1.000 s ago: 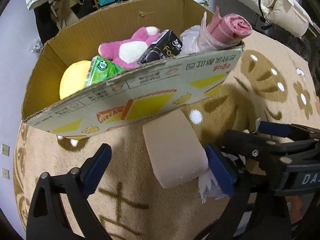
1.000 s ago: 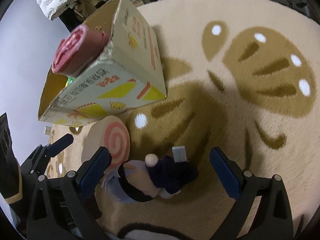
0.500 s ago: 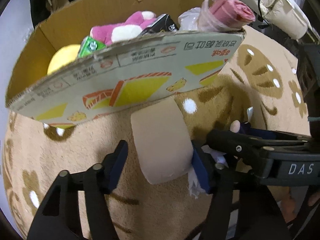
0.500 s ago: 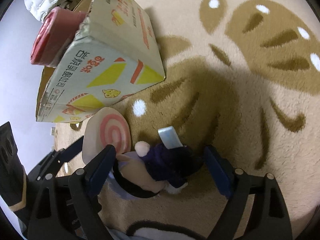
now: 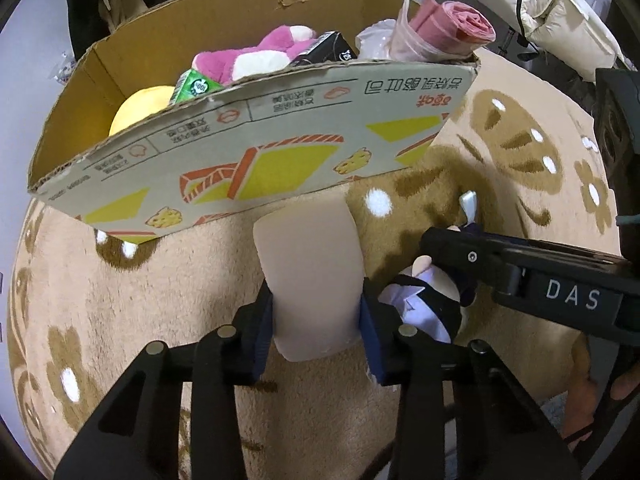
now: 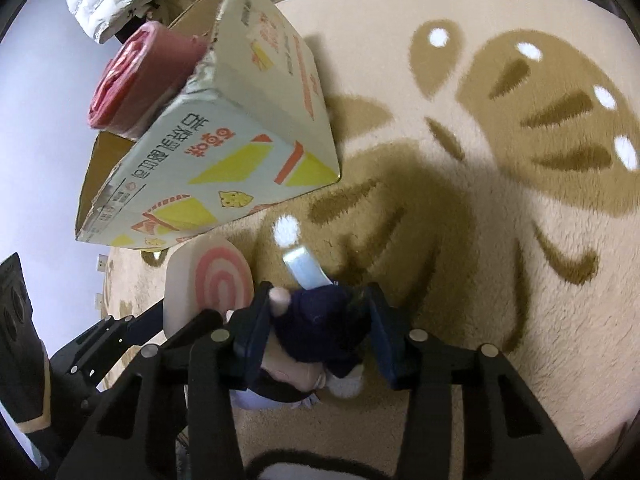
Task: Organize soft objects
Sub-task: 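Grasp the pink-white towel cake with the left gripper while the right grasps the white-haired doll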
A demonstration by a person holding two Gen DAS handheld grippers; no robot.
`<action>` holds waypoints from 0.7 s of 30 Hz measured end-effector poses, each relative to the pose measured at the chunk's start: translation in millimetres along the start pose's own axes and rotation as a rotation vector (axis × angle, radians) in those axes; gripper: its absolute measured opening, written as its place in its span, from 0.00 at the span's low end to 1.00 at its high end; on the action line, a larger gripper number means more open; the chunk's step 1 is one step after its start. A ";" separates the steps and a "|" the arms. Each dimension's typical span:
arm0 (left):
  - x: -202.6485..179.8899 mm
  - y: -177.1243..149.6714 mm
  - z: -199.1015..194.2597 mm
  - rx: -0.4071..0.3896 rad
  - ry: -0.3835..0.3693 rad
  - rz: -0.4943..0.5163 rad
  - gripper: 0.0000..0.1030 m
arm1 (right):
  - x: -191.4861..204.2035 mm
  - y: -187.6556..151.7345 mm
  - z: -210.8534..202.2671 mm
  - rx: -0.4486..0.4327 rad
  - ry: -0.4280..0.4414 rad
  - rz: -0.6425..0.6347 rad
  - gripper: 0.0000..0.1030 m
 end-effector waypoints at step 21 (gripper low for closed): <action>35.1 -2.0 -66.4 -0.152 0.186 -0.052 0.33 | 67.8 24.1 -62.7 -0.283 0.109 -0.258 0.43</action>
Point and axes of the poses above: each gripper's, at about its wrist camera, not at the fingertips, and z roughly the way its jaws point, x to its left, y to its top, the point moved 4 cm from there along z, roughly the way its jaws point, and after that the axes turned 14 degrees about -x, right-handed, at the moved point
